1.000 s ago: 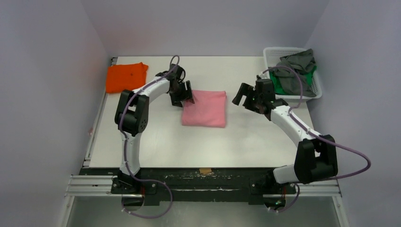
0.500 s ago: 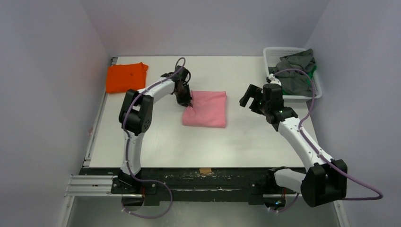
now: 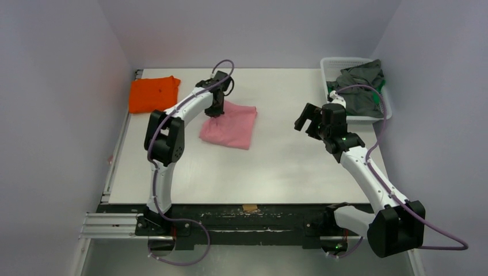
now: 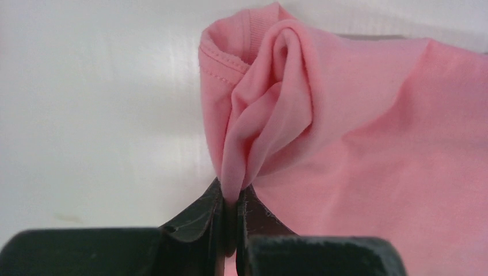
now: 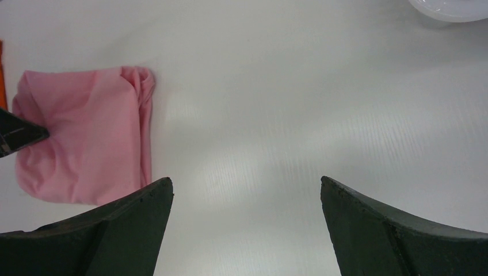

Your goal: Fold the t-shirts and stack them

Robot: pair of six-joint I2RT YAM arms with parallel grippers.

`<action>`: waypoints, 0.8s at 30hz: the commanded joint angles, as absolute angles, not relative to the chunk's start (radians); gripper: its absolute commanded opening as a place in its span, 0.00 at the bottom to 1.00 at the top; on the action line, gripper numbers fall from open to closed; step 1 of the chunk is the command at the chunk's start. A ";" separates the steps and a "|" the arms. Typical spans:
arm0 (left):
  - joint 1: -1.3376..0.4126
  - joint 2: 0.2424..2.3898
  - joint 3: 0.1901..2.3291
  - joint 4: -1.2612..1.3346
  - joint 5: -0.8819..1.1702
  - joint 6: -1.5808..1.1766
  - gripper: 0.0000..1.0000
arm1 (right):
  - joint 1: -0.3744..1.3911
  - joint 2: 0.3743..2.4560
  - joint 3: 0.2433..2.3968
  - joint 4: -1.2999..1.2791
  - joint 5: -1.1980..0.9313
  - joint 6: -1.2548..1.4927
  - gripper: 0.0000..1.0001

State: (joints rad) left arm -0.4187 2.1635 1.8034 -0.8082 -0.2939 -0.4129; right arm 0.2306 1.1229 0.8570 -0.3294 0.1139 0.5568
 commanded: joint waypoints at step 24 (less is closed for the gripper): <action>-0.130 2.257 2.364 -0.729 -0.699 0.152 0.00 | 0.233 1.113 0.846 -0.302 0.267 0.541 0.99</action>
